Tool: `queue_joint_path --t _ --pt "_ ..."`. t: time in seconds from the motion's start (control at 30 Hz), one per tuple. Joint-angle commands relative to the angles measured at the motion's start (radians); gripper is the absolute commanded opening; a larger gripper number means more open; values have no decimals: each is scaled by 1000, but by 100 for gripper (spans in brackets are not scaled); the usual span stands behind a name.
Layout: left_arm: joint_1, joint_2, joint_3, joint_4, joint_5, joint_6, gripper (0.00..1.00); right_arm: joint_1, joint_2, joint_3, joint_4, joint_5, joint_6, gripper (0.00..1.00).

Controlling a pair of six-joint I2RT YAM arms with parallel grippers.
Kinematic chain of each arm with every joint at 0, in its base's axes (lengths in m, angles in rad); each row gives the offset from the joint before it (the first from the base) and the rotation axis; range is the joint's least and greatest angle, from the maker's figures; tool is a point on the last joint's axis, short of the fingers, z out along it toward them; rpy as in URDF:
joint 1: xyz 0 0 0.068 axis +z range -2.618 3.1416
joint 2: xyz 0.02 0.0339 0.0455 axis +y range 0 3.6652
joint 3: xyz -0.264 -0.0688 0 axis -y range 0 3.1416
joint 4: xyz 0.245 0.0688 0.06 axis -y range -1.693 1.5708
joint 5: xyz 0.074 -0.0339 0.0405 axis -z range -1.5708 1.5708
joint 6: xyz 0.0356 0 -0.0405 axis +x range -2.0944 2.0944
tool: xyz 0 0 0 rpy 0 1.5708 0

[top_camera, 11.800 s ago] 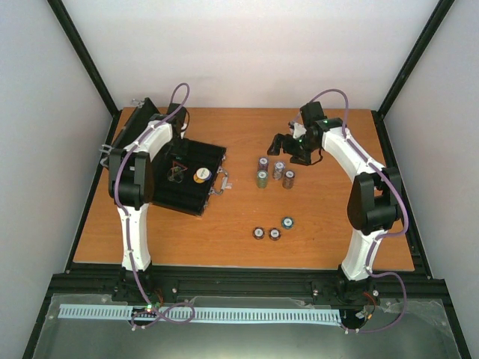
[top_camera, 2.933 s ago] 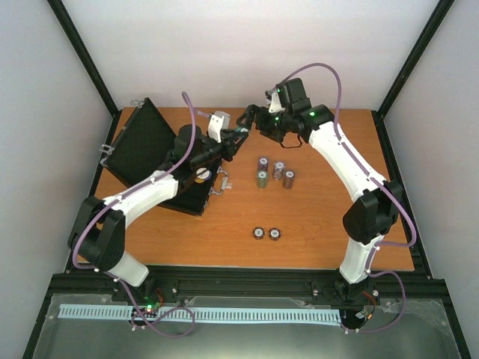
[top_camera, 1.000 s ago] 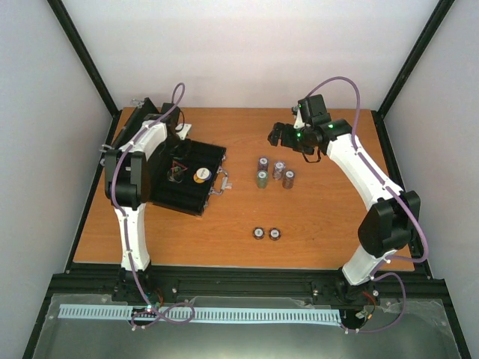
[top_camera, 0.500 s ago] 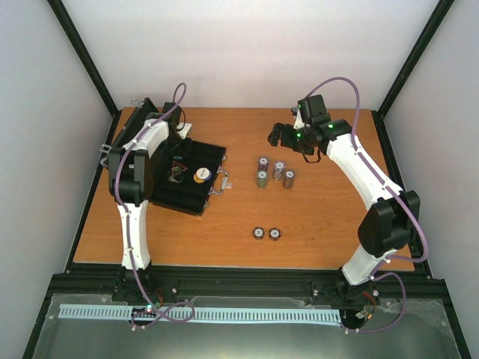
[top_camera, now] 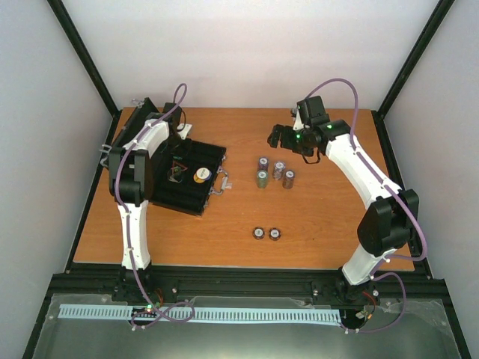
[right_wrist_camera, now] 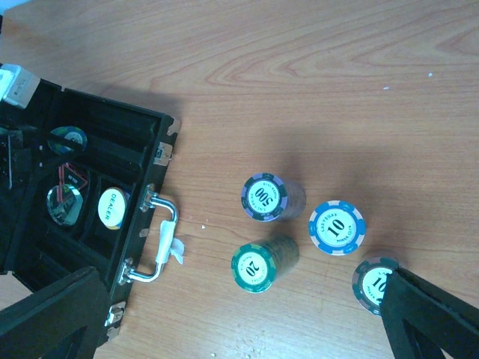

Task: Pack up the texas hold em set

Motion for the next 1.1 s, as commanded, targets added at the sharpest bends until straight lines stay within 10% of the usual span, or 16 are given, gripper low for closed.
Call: queue_joint_path --t 0.0,1.07 --pt "-5 -45 2 1 6 22 1 0 7 -22 0 -13 -4 100" --pt "-24 -63 -70 39 -20 26 1 1 -1 -60 10 -15 2 100"
